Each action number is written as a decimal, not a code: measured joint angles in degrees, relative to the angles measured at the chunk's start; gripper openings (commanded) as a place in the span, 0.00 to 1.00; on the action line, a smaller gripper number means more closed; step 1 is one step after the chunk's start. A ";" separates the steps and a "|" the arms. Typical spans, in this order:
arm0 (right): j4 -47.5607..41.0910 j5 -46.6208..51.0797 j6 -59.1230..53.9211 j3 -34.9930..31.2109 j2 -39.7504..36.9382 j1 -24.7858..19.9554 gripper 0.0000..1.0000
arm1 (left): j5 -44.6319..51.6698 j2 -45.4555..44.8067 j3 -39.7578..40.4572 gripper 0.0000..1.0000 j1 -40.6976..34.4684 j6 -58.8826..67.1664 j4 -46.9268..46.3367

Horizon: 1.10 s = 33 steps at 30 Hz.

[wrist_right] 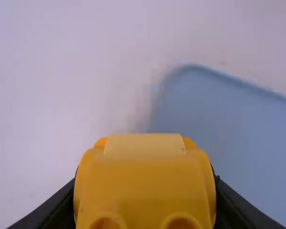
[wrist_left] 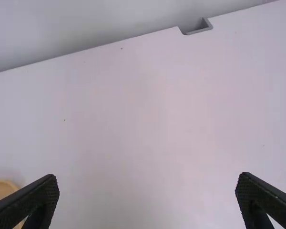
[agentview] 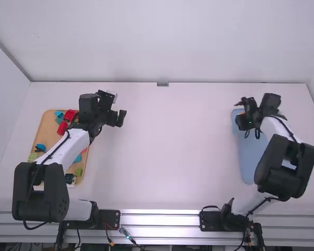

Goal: Assemble lego blocks to make yellow taxi

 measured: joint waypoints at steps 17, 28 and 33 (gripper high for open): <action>23.30 0.74 11.58 -17.40 0.00 -10.01 0.99 | -0.02 0.00 0.00 0.99 0.00 -1.31 0.20; 9.53 5.75 12.85 -13.09 -1.79 -5.95 0.99 | 0.00 0.00 0.00 0.99 0.00 0.24 0.96; 0.04 10.08 15.78 -6.29 -10.23 -0.39 0.99 | -0.02 -1.07 0.00 0.99 0.00 0.68 1.88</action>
